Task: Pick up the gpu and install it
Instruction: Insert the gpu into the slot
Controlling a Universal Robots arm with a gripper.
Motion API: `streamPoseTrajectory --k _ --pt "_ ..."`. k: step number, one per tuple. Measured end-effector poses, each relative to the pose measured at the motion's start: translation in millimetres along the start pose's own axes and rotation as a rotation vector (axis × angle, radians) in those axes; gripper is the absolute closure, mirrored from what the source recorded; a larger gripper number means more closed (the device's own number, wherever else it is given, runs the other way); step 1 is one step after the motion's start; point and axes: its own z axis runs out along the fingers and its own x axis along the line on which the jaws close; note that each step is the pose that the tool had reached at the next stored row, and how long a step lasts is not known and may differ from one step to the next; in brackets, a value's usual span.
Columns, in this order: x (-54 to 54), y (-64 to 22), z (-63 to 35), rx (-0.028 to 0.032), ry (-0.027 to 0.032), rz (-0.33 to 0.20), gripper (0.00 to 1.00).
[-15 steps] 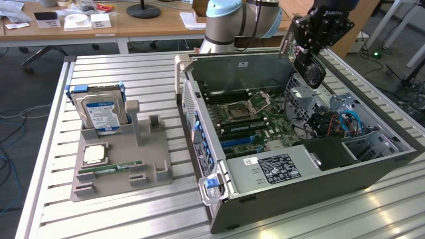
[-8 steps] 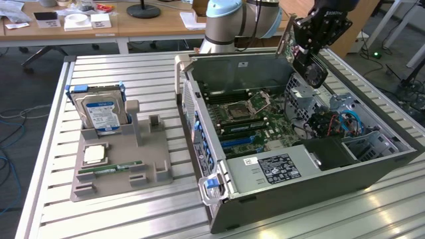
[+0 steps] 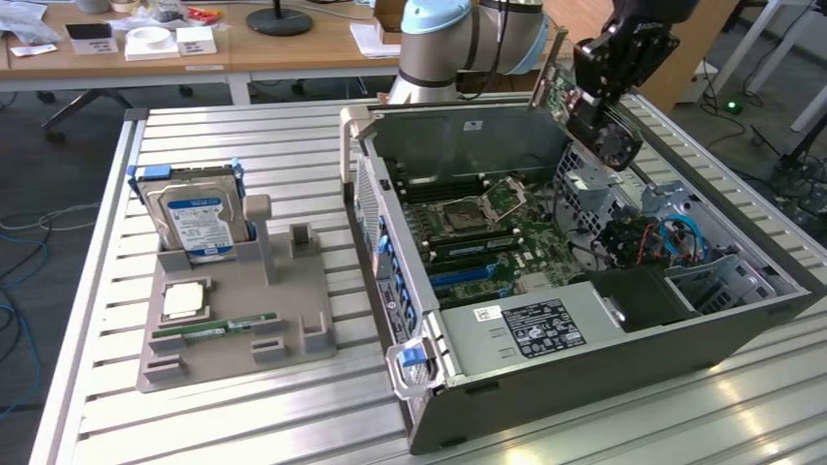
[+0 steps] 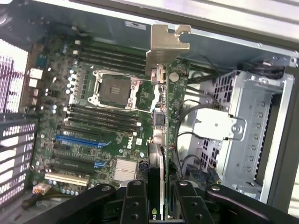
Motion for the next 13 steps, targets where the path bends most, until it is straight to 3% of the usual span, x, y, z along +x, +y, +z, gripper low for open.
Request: streamPoseTrajectory --k 13 --pt "0.0 -0.1 1.5 -0.0046 0.0109 -0.236 0.74"
